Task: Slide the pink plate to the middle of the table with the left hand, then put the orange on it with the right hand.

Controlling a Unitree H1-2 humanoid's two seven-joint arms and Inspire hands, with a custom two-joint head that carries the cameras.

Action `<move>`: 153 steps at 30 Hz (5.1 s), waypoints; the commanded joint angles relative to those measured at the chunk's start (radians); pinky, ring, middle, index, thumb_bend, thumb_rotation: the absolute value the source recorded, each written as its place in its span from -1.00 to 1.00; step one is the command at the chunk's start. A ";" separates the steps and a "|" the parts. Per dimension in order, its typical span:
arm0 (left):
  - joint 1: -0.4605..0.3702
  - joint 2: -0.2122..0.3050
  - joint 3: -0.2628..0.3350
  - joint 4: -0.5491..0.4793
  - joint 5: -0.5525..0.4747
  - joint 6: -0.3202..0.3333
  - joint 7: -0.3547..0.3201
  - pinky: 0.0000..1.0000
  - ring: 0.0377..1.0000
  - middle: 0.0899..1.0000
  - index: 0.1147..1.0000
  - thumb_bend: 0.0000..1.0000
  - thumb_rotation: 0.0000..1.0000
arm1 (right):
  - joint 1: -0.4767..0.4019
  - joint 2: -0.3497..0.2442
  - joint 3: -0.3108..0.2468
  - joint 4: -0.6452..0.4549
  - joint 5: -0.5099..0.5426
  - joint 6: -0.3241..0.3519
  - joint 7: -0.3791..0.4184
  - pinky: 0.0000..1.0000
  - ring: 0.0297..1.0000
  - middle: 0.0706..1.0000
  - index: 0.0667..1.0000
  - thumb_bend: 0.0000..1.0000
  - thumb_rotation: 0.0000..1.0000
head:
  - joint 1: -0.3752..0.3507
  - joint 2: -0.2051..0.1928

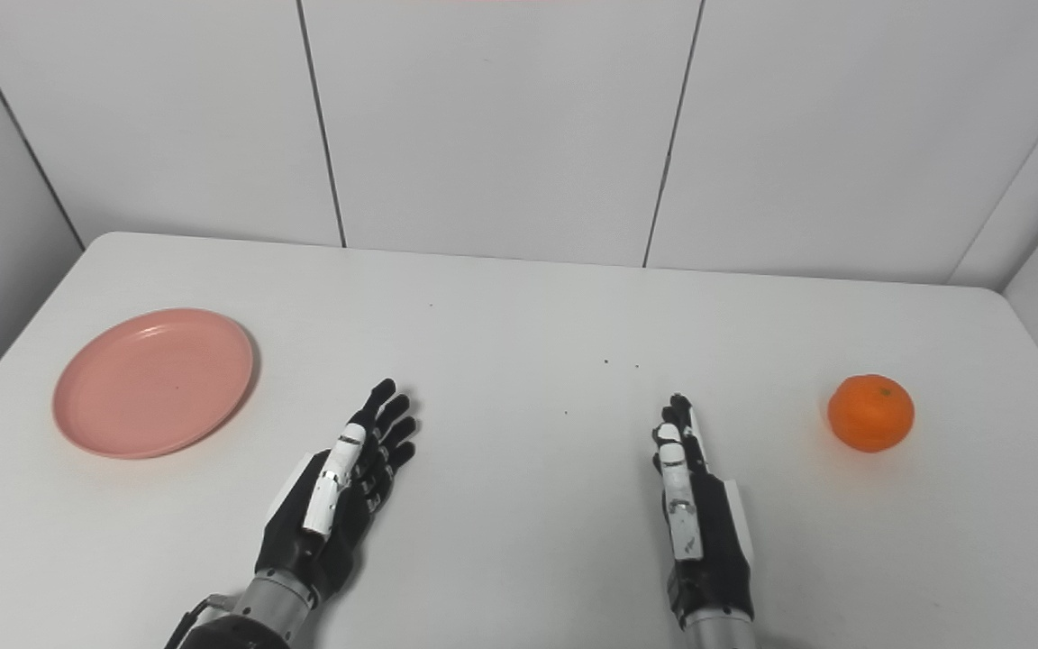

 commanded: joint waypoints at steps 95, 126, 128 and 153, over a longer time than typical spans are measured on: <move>-0.089 -0.001 -0.033 -0.023 0.042 -0.060 -0.005 0.98 0.94 0.96 0.95 -0.17 1.00 | 0.005 -0.067 -0.025 -0.006 0.085 -0.099 0.054 1.00 0.99 1.00 1.00 -0.62 1.00 | 0.182 -0.073; -0.368 0.114 0.217 -0.054 -0.074 0.088 0.032 0.81 0.79 0.82 0.80 -0.32 1.00 | 0.001 -0.067 -0.033 -0.012 0.098 -0.071 0.056 1.00 1.00 1.00 1.00 -0.63 1.00 | 0.208 -0.082; -0.382 0.126 0.240 -0.044 -0.081 0.080 0.037 0.81 0.79 0.81 0.79 -0.32 1.00 | -0.001 -0.066 -0.036 -0.007 0.107 -0.072 0.057 1.00 1.00 1.00 1.00 -0.64 1.00 | 0.211 -0.085; -0.513 0.348 0.473 0.131 -0.205 0.076 0.059 0.72 0.74 0.74 0.72 -0.36 1.00 | -0.001 -0.075 -0.039 0.015 0.111 -0.095 0.059 1.00 1.00 1.00 1.00 -0.67 1.00 | 0.234 -0.085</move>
